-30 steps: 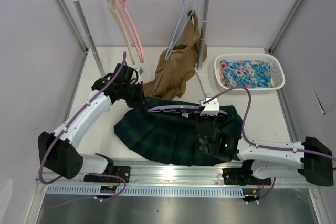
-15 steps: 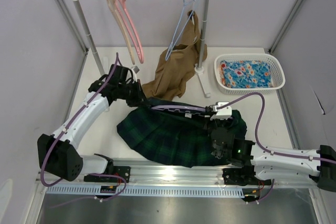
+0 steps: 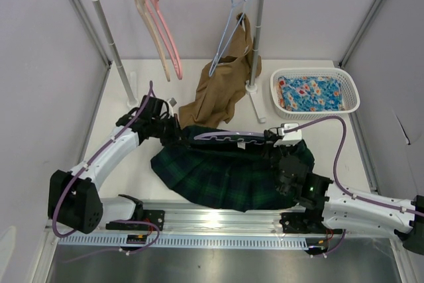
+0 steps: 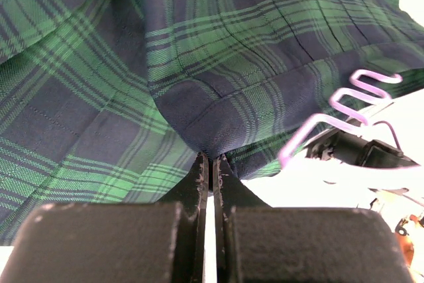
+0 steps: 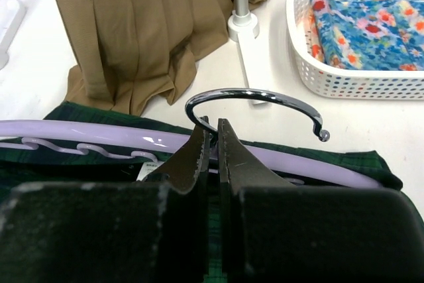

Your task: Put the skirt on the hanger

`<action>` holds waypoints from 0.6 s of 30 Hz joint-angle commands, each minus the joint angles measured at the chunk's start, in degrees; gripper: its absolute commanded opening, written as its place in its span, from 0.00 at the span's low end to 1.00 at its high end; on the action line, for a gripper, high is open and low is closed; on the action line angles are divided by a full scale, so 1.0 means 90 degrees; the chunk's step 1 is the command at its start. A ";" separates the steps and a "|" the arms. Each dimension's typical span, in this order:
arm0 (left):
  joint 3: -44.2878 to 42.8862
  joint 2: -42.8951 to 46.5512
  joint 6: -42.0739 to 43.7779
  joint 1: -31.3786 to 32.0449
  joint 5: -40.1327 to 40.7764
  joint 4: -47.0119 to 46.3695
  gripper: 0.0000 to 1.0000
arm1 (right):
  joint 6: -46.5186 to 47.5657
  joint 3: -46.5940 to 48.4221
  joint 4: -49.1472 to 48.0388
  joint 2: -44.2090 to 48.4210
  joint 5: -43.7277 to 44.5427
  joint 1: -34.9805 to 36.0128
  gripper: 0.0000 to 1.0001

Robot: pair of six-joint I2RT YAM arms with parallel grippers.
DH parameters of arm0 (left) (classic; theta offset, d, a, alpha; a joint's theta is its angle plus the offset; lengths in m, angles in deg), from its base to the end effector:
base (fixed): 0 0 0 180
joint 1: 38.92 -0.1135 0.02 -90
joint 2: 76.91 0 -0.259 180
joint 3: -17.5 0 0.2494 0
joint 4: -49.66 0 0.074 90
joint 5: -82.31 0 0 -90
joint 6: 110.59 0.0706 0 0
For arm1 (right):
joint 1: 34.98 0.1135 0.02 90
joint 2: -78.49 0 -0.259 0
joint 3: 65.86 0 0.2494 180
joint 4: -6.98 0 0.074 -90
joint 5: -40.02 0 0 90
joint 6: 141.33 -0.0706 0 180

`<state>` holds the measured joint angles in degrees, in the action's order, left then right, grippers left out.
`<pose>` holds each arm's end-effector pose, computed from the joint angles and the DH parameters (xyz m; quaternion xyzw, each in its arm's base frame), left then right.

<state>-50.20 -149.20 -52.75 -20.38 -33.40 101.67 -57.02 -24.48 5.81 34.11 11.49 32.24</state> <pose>0.2420 -0.1135 0.2254 -0.0472 0.9348 -0.3125 0.1619 0.1314 0.1526 0.2782 -0.0103 0.7124 0.0601 0.6991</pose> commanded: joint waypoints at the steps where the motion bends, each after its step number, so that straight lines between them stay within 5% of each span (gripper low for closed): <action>1: 0.0135 0.0162 -0.0059 -0.0137 0.0142 -0.0315 0.00 | 0.0174 0.0240 0.0543 0.0341 -0.0013 -0.0271 0.00; 18: 0.0419 -0.0102 -0.0040 -0.0127 0.0113 -0.0677 0.00 | -0.0842 0.0279 0.1462 0.1337 -0.1712 -0.1736 0.00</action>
<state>-47.21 -149.88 -53.19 -20.38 -34.06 96.45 -65.70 -24.48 15.84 44.45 -3.90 19.58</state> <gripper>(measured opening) 0.013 0.042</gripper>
